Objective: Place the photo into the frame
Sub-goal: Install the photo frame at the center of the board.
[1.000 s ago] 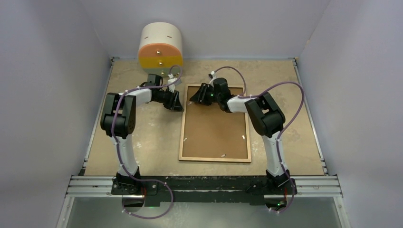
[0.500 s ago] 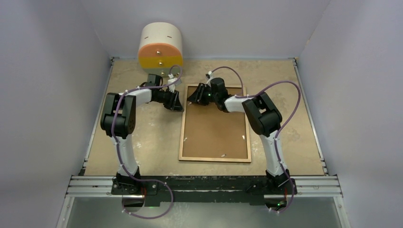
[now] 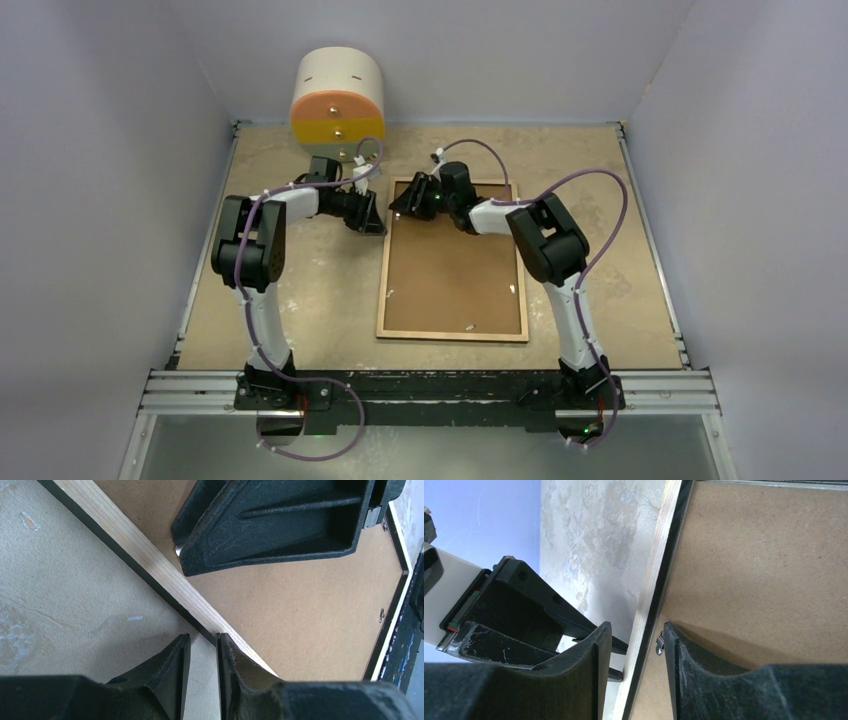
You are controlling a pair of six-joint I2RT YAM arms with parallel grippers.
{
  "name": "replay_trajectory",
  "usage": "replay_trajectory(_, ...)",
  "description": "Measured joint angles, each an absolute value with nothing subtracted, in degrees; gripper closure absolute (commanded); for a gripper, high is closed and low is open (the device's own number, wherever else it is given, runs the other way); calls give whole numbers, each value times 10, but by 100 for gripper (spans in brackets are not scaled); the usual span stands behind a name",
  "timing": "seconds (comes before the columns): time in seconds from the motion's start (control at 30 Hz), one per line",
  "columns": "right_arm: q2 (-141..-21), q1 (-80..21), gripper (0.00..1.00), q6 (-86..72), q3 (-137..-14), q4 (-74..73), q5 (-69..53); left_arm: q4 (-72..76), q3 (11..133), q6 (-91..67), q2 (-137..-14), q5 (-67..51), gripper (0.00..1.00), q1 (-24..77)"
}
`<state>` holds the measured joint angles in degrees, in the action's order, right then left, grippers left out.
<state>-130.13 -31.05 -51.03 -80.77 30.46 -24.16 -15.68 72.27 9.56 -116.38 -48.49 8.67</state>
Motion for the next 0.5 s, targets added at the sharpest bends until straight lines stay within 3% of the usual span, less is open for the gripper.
replay_trajectory(0.23, -1295, -305, 45, -499, -813, 292, -241, -154, 720, 96, -1164, -487, 73, 86)
replay_trajectory(0.5, -1282, -291, 54, -480, -793, 285, -239, -149, 717, 96, -1162, -488, 74, 86)
